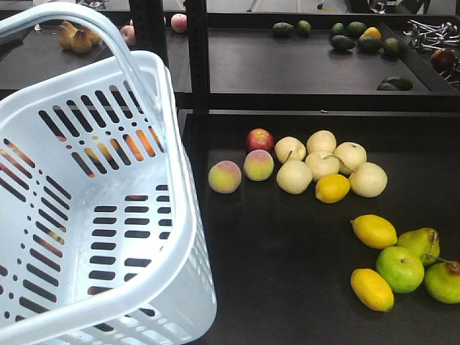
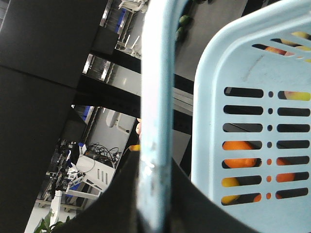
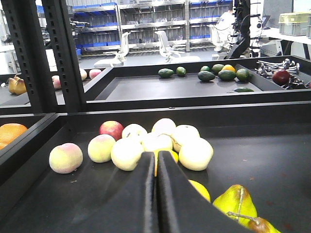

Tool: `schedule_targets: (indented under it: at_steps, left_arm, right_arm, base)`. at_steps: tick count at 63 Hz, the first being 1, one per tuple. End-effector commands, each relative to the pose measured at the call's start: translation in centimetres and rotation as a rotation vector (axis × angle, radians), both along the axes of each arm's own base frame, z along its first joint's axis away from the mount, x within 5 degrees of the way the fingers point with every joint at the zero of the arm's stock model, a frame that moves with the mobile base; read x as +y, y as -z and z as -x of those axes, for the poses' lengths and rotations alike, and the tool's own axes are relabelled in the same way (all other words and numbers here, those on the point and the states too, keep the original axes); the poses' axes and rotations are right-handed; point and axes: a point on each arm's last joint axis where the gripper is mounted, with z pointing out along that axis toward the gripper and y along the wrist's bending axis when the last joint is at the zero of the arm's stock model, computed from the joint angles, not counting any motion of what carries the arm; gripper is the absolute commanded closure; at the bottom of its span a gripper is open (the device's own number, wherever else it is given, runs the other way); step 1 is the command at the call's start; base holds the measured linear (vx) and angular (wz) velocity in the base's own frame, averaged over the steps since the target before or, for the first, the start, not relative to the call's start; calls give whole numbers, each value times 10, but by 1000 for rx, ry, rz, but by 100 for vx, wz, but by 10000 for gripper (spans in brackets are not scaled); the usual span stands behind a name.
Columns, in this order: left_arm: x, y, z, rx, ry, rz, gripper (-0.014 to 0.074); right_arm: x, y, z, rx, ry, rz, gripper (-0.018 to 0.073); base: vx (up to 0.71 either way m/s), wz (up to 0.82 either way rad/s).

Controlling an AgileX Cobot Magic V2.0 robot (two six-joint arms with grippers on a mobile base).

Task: Pick three apples into basket with both arms
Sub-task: 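Lift the light-blue basket off the table with the left gripper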

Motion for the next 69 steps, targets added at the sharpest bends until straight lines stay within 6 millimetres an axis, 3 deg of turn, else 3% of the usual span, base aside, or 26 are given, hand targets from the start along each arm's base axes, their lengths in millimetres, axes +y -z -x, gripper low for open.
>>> schedule_targets:
  at_steps: [1,69]
  left_arm:
    - [2,-17,5,-89,31,54,603]
    - [2,-17,5,-89,31,54,603]
  right_arm:
    - [0,-2,0,-59,1,11,568]
    - [0,-2,0,-59,1,11,568]
  base:
    - [0,0]
    - [0,0]
